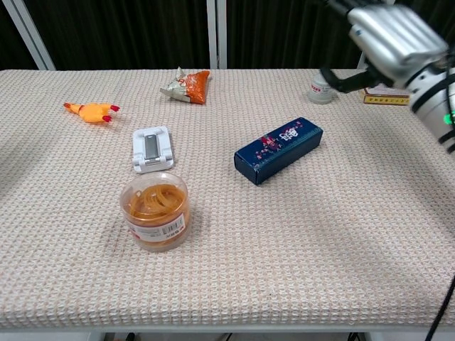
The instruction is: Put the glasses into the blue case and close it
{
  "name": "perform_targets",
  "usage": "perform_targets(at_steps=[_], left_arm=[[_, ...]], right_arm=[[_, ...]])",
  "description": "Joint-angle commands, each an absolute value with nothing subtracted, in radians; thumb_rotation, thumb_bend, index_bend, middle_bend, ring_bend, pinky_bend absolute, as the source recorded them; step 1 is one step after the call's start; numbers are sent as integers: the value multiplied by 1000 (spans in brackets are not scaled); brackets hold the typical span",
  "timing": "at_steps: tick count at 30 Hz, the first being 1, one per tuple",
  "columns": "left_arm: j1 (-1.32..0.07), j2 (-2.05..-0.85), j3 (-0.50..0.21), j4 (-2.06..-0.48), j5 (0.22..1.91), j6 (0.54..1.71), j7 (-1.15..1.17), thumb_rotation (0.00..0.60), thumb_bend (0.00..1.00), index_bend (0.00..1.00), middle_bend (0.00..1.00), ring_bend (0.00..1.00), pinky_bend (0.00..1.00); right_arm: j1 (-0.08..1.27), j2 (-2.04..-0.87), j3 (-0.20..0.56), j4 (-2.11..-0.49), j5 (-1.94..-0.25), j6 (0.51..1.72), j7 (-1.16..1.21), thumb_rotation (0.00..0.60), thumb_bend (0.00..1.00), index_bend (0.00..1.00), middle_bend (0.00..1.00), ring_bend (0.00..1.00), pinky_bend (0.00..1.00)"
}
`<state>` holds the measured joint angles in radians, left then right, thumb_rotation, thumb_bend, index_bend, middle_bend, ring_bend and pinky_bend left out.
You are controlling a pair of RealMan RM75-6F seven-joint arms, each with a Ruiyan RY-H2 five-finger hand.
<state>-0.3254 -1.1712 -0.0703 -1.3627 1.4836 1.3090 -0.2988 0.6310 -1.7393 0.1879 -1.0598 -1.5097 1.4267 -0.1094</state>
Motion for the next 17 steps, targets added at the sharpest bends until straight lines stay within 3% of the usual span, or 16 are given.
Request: perform_targets(at_steps=[1, 3, 7, 17], left_arm=[[-305, -1160, -69, -1393, 1491, 1345, -264, 600, 240, 115, 65, 34, 167], [-292, -1155, -67, -1409, 1494, 1367, -236, 600, 241, 111, 65, 34, 162], [-257, -1146, -62, -1442, 1497, 1423, -165, 600, 240, 110, 65, 34, 156], [-202, -1133, -55, -1472, 1484, 1483, -38, 561, 213, 108, 65, 33, 150]], right_arm=[[440, -1408, 137, -1419, -1457, 1507, -174, 600, 401, 0, 0, 0, 0], [389, -1306, 113, -1515, -1407, 1492, -227, 600, 343, 0, 0, 0, 0], [293, -1174, 73, -1640, -1314, 1484, -263, 600, 327, 0, 0, 0, 0], [184, -1163, 28, -1643, -1256, 1475, -217, 600, 327, 0, 0, 0, 0]])
